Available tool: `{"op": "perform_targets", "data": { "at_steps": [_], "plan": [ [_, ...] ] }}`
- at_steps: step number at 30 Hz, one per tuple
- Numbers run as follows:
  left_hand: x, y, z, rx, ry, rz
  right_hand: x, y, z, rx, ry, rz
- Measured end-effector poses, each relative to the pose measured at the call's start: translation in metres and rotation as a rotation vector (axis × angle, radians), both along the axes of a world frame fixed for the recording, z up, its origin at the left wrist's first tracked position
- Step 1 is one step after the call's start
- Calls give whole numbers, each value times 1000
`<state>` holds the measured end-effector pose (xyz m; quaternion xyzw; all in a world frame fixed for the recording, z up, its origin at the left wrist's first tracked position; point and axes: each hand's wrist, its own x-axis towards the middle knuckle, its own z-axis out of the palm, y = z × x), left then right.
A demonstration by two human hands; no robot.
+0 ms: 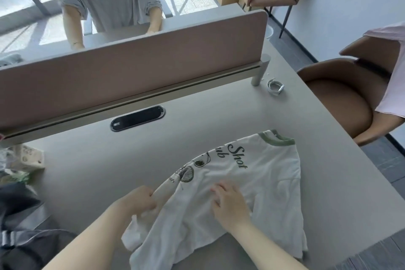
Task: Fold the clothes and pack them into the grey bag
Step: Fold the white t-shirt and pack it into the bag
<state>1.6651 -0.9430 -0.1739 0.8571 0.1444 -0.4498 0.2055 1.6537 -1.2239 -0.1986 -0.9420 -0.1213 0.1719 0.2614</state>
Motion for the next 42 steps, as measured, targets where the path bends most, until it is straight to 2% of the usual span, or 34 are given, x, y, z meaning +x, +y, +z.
{"op": "perform_targets", "data": {
  "at_steps": [4,5,7,9,11,13,17,20,22,25,29,32,35,37,40,42],
  "plan": [
    [-7,35,16,50,-446,194,-19,7,-3,-183,1,-22],
    [-11,44,18,94,-498,242,-24,11,-1,-235,39,-37],
    [-21,60,17,190,-428,245,-34,24,4,-307,55,-98],
    [-31,70,9,157,-334,237,-51,40,8,-231,-24,-111],
    [-32,74,2,31,-400,286,-72,57,9,-75,-82,-54],
    [-31,74,2,-47,-525,392,-91,75,10,-13,-125,76],
    [-29,86,1,-131,-516,564,-118,107,11,-126,52,257],
    [-34,88,1,-101,-548,568,-129,123,6,-283,-10,320],
    [-34,85,3,-108,-574,583,-133,134,3,-270,-96,384],
    [-34,85,1,-91,-504,578,-132,145,-5,-266,-216,460],
    [-39,89,-9,-123,-381,532,-127,150,-6,-231,-298,439],
    [-43,90,-6,-151,-450,635,-125,147,4,-65,-298,367],
    [-41,96,-4,-220,-535,844,-115,141,23,207,-223,89],
    [-40,102,-5,-257,-491,876,-107,135,34,267,-202,-56],
    [-36,104,-12,-255,-379,784,-101,129,42,252,-110,0],
    [-30,98,-12,-305,-370,734,-103,127,42,212,-69,64]
  ]
}}
